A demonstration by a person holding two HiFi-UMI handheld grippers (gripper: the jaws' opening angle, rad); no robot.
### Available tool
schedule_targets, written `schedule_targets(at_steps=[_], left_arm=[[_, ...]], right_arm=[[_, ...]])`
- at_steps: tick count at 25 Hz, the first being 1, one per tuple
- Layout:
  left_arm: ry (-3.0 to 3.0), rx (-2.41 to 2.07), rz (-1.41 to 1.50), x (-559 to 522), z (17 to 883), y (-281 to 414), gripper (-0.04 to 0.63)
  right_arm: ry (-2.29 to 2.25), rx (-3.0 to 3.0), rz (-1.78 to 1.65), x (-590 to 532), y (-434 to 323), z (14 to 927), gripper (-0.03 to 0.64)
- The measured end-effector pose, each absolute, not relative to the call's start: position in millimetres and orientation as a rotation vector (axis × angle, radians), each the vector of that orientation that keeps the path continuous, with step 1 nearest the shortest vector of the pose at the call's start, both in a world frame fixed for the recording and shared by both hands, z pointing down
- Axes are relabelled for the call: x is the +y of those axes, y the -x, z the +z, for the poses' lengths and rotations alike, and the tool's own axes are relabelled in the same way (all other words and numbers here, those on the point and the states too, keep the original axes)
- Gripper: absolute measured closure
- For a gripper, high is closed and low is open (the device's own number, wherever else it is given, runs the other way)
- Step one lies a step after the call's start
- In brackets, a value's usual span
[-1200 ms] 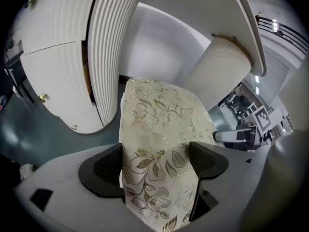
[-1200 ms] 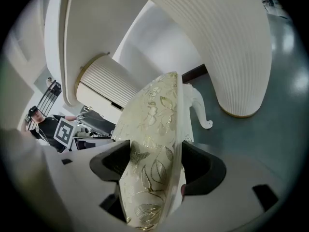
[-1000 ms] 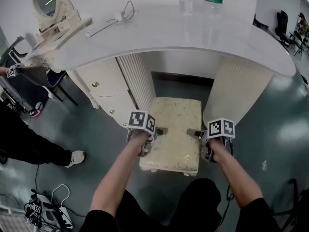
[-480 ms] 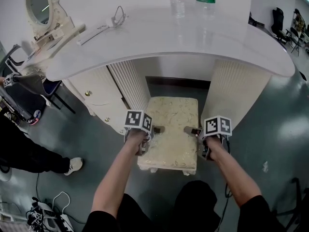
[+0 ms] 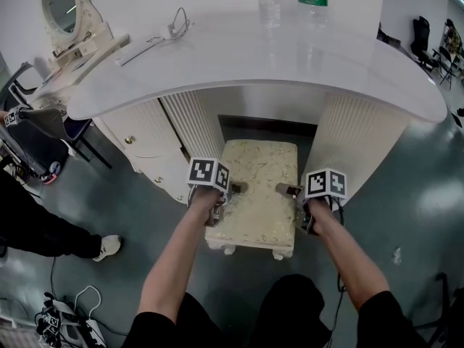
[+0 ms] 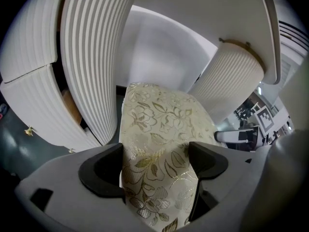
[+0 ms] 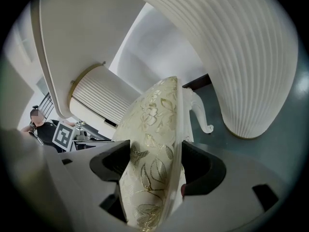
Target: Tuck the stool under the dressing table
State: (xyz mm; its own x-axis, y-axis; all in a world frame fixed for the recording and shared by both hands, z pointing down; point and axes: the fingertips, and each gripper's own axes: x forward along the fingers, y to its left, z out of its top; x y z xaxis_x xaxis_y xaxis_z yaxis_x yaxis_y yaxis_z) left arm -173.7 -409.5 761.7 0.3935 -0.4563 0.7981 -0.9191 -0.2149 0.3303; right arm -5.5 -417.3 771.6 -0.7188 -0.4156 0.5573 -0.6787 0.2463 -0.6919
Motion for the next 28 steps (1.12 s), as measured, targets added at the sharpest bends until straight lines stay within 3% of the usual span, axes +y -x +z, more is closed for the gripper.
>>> schedule_targets(at_steps=[28], left_arm=[[-1.89, -1.237, 0.673, -504, 756, 178, 0.172]], right_arm=[[-1.12, -2.307, 1.414, -510, 9, 767, 0.331]])
